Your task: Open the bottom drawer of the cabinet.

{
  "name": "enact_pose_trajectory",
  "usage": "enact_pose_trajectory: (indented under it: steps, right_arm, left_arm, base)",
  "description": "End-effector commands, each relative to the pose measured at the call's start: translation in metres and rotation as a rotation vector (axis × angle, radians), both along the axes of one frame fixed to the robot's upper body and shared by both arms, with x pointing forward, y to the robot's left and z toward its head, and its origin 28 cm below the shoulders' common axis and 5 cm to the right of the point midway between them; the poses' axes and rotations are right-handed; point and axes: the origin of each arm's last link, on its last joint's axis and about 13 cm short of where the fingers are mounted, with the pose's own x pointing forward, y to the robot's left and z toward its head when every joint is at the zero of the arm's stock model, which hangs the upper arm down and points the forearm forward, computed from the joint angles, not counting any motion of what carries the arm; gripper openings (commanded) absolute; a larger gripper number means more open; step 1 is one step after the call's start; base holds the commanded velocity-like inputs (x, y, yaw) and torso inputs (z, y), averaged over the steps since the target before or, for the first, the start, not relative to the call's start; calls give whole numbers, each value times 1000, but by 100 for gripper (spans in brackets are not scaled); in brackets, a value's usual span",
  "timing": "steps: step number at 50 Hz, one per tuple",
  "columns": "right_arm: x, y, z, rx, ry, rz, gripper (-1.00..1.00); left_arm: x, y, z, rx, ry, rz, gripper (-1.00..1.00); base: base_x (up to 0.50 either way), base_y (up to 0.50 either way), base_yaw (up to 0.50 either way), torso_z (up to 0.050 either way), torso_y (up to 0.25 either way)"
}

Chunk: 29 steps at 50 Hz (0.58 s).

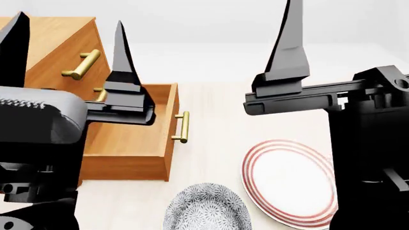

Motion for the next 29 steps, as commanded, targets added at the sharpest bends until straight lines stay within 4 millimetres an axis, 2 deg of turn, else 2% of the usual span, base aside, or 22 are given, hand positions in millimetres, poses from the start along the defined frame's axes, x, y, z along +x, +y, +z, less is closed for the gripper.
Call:
enact_pose_trajectory:
  steps: [1, 20, 25, 29]
  right_arm:
    - [-6, -1, 13, -3, -82, -13, 100]
    - [1, -1, 5, -11, -40, -21, 100]
    - [16, -3, -9, -5, 27, -23, 100]
    - [15, -4, -10, 0, 26, -25, 100]
  left_arm:
    - [-8, 1, 6, -7, -46, 1, 100]
    - [-3, 0, 0, 3, -14, -2, 100]
    - [3, -2, -7, 7, 11, -2, 100]
    - [3, -2, -6, 4, 12, 0, 100]
  base:
    - [0, 0, 0, 0, 0]
    - [0, 0, 0, 0, 0]
    - [0, 0, 0, 0, 0]
    - [0, 0, 0, 0, 0]
